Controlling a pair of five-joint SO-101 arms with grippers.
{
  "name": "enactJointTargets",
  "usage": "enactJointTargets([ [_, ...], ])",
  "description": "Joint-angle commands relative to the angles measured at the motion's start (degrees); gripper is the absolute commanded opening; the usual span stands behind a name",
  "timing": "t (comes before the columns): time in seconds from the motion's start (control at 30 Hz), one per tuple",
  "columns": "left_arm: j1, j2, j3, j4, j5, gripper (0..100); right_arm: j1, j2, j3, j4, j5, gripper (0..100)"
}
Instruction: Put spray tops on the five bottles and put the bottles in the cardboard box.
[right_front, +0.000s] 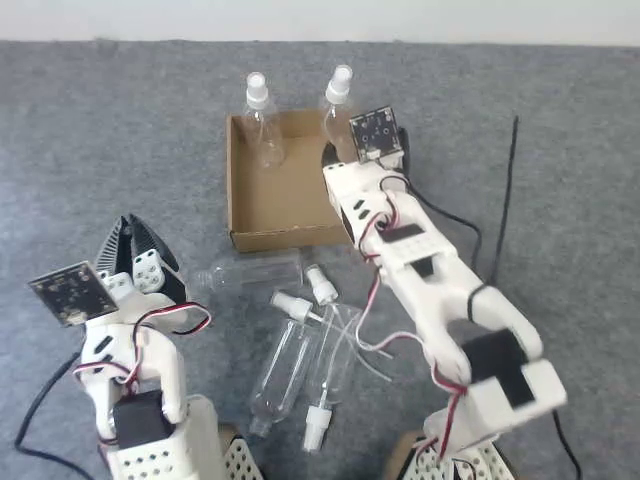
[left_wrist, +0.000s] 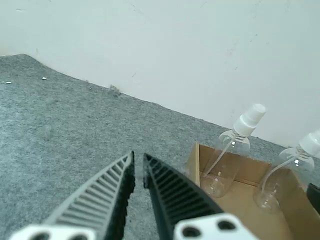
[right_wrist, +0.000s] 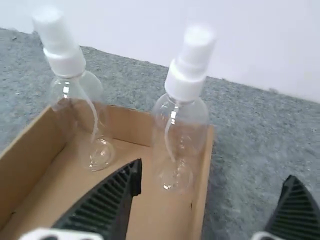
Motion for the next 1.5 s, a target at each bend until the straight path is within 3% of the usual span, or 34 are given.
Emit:
enactJointTargets([
  [0.0,-0.26,-1.14,-0.48,-1.85,-0.62,3,-1.45,-10.15,2.2,5.85,0.7,38.0],
  [0.5,-0.35,-1.14,0.75,-3.52,-0.62,3,-2.95,-28.18,2.2,38.11,0.26,38.0],
  [0.8,-4.57,-1.14,1.1,-6.15,-0.26,3,-11.3,-39.6,2.2,55.16,-1.41,38.0],
  [0.93,-5.89,-1.14,2.07,-8.0,-0.26,3,-15.69,-41.45,2.29,58.24,-7.3,38.0],
  [1.23,-6.07,-1.14,2.33,-8.18,-0.44,3,-24.75,-41.36,2.29,61.93,-6.59,37.9],
  [1.47,-12.4,-1.14,2.24,-8.35,-0.26,5,-27.91,-41.36,4.92,61.32,2.64,37.9],
])
